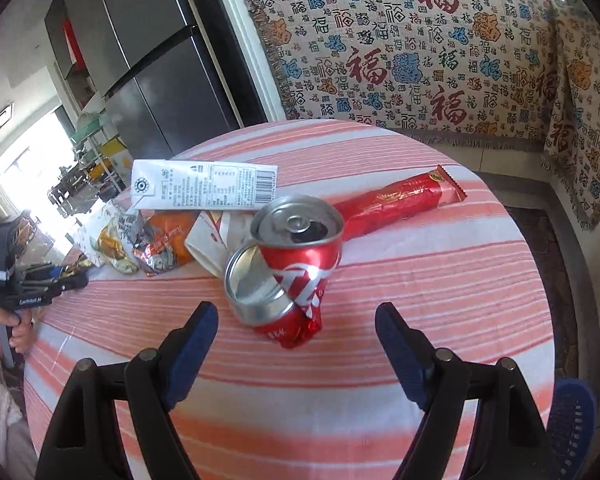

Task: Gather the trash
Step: 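Grasp the gold-wrapped snack with the left tool while the right tool grasps the red Coca-Cola can, then carry the gold snack and red can over the blue wastebasket and open both tools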

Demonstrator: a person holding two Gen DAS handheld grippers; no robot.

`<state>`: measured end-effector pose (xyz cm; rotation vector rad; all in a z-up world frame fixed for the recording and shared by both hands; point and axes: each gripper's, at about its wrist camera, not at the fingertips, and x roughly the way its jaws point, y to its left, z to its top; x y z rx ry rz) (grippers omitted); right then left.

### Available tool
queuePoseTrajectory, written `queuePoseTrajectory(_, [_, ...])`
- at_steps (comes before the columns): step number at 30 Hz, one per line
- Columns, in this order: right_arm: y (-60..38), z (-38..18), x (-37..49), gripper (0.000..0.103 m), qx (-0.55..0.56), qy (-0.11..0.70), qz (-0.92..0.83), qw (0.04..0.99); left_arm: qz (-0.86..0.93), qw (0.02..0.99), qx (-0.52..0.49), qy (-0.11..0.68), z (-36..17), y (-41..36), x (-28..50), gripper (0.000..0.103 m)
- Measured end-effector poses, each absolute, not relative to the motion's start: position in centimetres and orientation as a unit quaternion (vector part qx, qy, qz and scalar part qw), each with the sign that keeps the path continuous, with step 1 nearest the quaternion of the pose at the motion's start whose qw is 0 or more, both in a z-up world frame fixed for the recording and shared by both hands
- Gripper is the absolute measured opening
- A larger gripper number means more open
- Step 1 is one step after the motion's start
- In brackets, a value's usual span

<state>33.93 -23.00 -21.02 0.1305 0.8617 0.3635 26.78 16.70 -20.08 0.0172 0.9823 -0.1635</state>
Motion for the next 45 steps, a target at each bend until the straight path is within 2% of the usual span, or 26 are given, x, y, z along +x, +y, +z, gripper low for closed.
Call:
queuePoseTrajectory(5, [-23.2, -22.3, 36.7, 0.082, 0.124, 0.427, 0.187, 0.876, -0.082, 0.874, -0.01, 0.479, -19.8, 14.5, 23.4, 0.044])
queuePoseTrajectory(6, [-23.1, -22.6, 37.0, 0.075, 0.124, 0.432, 0.188, 0.873, -0.083, 0.873, -0.014, 0.48, -19.7, 13.9, 22.7, 0.044])
queuePoseTrajectory(7, [-23.0, -22.6, 37.0, 0.044, 0.122, 0.431, 0.19, 0.874, -0.083, 0.874, -0.018, 0.479, -19.6, 13.3, 22.0, 0.044])
queuePoseTrajectory(8, [-22.9, -22.5, 36.8, 0.036, 0.118, 0.434, 0.188, 0.873, -0.085, 0.874, -0.022, 0.477, -19.5, 12.5, 21.2, 0.044])
queuePoseTrajectory(17, [-24.3, -19.1, 30.4, 0.035, 0.085, 0.434, 0.187, 0.877, -0.12, 0.883, -0.065, 0.449, -18.4, 4.4, 17.0, 0.044])
queuePoseTrajectory(28, [-27.3, -16.7, 23.5, 0.035, 0.035, 0.411, 0.17, 0.895, -0.137, 0.887, -0.077, 0.433, -18.1, -2.1, 16.9, 0.043])
queuePoseTrajectory(36, [-32.3, -16.6, 22.2, 0.035, 0.057, 0.408, 0.139, 0.9, -0.162, 0.89, -0.05, 0.424, -16.6, -8.2, 17.7, 0.043])
queuePoseTrajectory(45, [-42.1, -15.7, 20.6, 0.035, 0.098, 0.397, 0.053, 0.911, -0.242, 0.875, -0.023, 0.418, -15.0, -18.7, 19.2, 0.043])
